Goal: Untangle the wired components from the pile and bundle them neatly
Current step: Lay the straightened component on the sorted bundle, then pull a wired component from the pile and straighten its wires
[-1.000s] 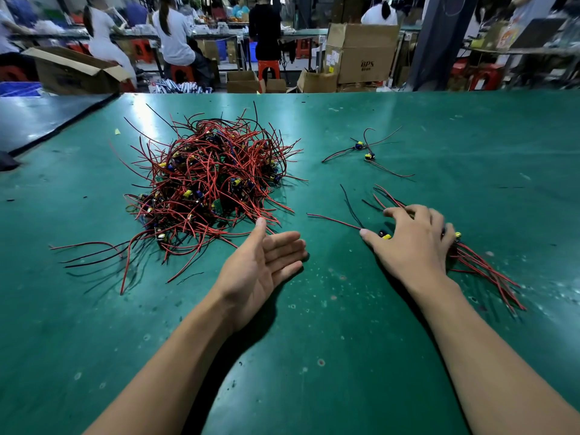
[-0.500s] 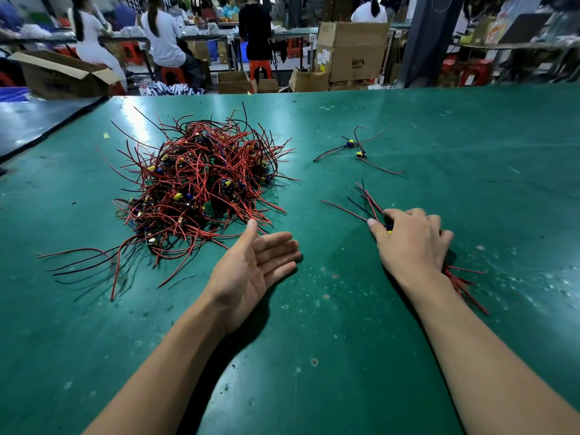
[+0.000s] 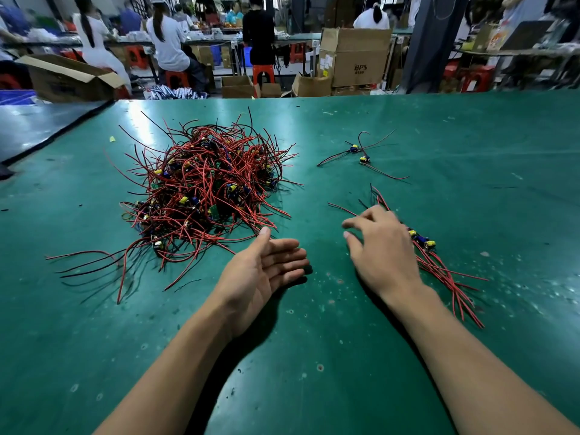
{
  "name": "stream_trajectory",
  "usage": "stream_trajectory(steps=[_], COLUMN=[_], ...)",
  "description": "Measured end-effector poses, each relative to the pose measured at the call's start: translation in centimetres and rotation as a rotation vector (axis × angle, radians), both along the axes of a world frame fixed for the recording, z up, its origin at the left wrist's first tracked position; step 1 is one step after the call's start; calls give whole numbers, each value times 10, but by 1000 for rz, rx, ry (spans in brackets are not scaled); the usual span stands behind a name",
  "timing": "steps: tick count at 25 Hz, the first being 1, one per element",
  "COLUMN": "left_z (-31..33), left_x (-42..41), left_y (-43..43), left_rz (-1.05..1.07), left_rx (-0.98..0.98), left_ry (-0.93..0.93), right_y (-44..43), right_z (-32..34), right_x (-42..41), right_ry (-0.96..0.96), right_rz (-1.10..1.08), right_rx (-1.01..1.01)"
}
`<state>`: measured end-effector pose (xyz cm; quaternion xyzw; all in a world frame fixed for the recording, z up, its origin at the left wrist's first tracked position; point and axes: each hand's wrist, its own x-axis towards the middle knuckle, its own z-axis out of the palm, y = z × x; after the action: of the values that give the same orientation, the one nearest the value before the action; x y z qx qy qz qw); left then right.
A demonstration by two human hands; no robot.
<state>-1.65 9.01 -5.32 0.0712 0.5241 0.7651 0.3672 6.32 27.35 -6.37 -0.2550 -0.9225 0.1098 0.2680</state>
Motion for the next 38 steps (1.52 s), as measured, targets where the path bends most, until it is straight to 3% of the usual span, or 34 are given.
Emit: stream_trajectory(steps=[3, 10, 16, 23, 27, 32, 35, 38], left_z=[-1, -1, 0, 2, 4, 1, 1, 1], left_x=[-1, -3, -9, -17, -21, -23, -24, -23], left_y=[0, -2, -3, -13, -15, -13, -13, -12], left_rz=[2, 76, 311, 405, 414, 395, 375, 362], left_rx=[8, 32, 48, 47, 54, 60, 53, 46], left_ry=[-9, -8, 85, 94, 87, 97, 101, 119], right_y=[-14, -3, -50, -95, -98, -98, -95, -87], right_z=[-9, -11, -12, 16, 36, 34, 33, 39], right_x=[-7, -2, -23, -103, -153, -173, -171, -165], right_ry=[-93, -220, -107, 227, 106, -157, -110, 32], right_rz=[108, -163, 246, 237, 133, 108, 111, 183], right_rx=[-4, -6, 5, -363, -540, -389, -469, -749])
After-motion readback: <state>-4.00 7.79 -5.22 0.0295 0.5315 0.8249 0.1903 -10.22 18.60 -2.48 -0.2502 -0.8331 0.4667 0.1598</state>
